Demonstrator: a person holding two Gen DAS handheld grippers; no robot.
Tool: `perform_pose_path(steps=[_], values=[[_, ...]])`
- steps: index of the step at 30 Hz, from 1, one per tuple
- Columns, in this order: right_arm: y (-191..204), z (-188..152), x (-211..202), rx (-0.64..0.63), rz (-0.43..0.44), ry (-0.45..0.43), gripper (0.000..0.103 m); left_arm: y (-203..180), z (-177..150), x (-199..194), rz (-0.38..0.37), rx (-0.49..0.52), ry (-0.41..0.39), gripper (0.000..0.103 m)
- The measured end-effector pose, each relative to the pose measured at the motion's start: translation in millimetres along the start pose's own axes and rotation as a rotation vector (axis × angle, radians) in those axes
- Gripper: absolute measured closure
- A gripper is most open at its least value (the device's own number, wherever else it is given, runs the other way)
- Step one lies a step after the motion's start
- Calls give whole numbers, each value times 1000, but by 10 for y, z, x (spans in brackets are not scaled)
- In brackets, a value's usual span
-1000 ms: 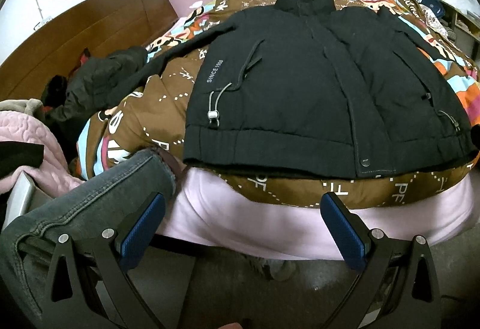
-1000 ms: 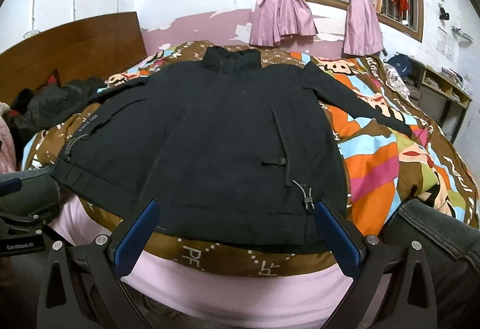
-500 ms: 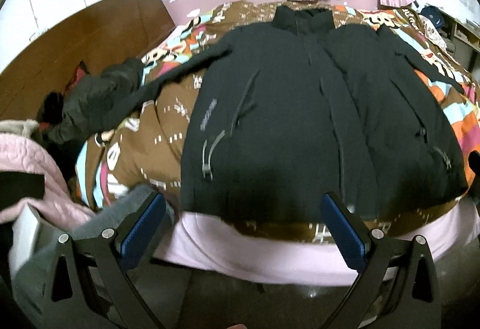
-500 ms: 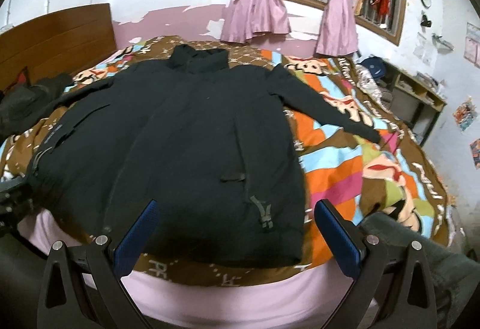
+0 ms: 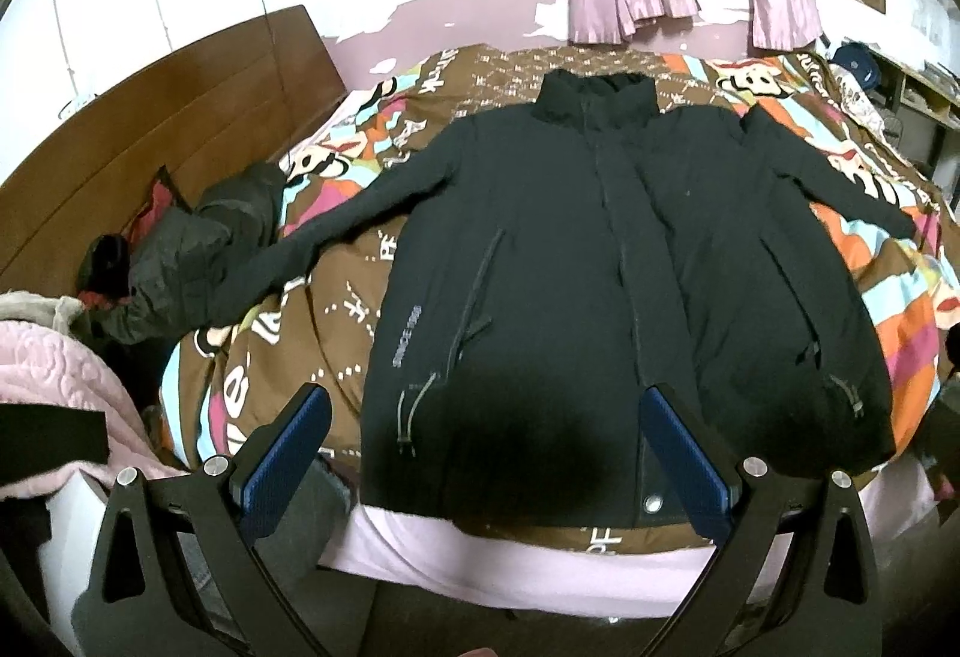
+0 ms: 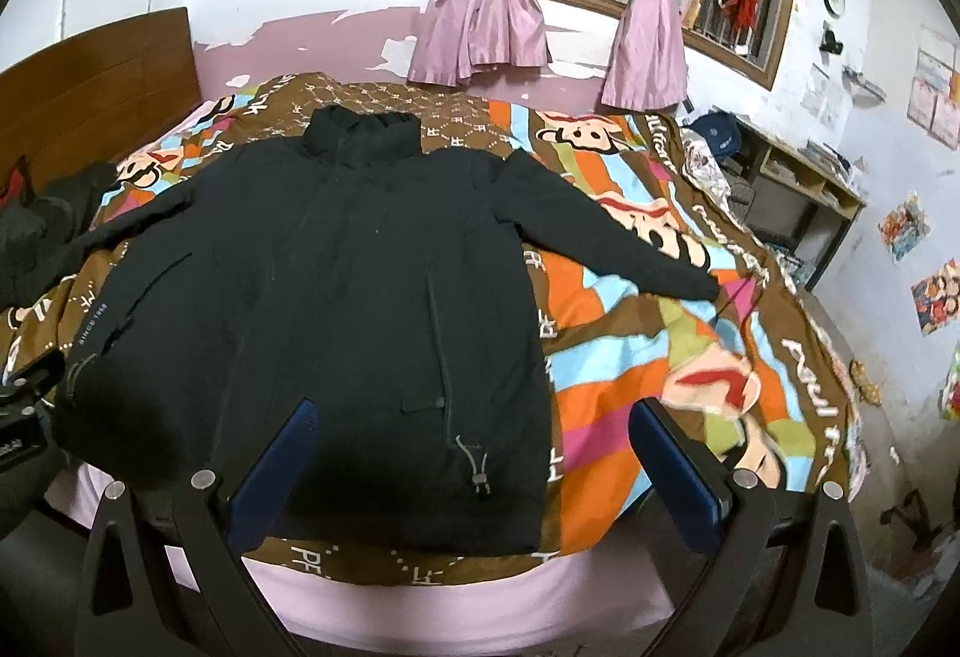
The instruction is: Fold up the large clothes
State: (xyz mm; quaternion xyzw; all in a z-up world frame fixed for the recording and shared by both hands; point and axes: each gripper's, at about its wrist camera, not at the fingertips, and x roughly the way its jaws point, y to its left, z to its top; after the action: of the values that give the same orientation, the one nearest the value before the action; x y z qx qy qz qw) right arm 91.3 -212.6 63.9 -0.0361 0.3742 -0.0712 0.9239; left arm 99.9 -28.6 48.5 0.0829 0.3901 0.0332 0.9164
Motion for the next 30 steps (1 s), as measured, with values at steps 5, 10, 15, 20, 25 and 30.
perform_pose_path(steps=[5, 10, 15, 20, 25, 30], values=[[-92, 370, -148, -39, 91, 57, 0, 46, 208, -40, -7, -3, -20, 2], [-289, 864, -24, -93, 124, 140, 0, 124, 466, -53, -37, -9, -58, 2], [-658, 1383, 436, -12, 119, 192, 0, 135, 812, 118, -31, -4, -94, 2], [-1302, 1791, 1136, 182, 117, 131, 0, 16, 1149, 566, -163, -42, -99, 2], [-1991, 1782, 2055, 368, 107, 134, 0, -278, 1535, 1255, -331, -47, -27, 2], [-2746, 1403, 3055, 639, 119, 182, 0, -651, 1863, 1997, -403, -68, -11, 2]])
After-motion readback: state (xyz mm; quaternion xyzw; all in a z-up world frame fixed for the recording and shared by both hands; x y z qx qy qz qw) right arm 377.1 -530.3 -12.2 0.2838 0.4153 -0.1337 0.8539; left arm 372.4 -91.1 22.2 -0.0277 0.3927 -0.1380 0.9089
